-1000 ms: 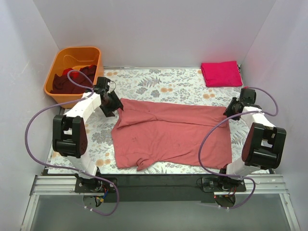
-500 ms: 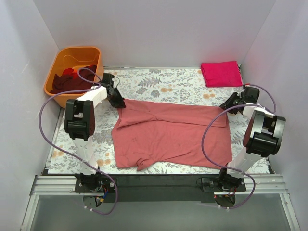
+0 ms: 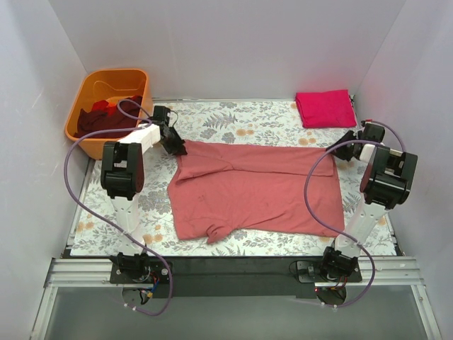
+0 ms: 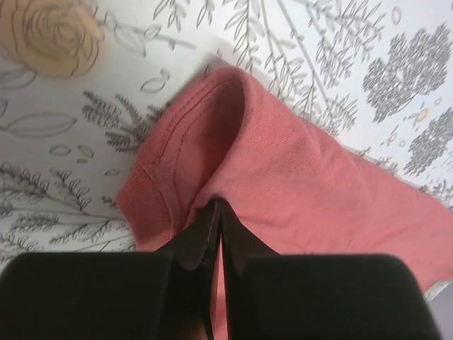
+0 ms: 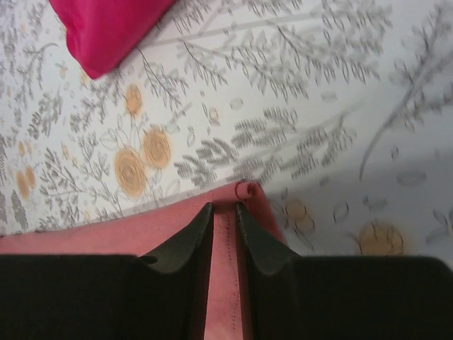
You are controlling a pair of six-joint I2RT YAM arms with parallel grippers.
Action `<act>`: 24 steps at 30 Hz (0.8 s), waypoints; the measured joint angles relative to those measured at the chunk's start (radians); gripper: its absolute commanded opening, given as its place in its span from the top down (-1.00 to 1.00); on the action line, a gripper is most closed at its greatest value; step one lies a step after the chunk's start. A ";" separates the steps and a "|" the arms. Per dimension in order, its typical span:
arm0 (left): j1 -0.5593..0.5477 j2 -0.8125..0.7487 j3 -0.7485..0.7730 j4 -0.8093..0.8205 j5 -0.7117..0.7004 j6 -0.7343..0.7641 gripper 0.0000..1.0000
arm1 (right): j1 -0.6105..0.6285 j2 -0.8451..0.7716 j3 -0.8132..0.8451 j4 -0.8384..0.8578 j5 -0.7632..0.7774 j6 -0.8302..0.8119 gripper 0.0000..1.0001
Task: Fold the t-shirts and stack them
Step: Fold the tshirt
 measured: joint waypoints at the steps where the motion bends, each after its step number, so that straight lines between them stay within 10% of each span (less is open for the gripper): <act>1: 0.000 0.012 0.020 -0.003 -0.002 -0.004 0.97 | 0.000 0.028 0.033 0.007 -0.007 0.002 0.50; 12: 0.000 0.037 0.107 0.007 -0.057 0.038 0.19 | 0.011 0.089 0.166 0.008 -0.049 0.000 0.11; 17: -0.015 -0.127 0.006 0.035 -0.072 0.090 -0.65 | 0.066 -0.101 0.100 -0.006 -0.051 -0.010 -0.12; 24: -0.098 -0.549 -0.306 0.120 -0.098 0.148 -0.71 | 0.320 -0.390 -0.074 0.037 -0.072 -0.036 -0.20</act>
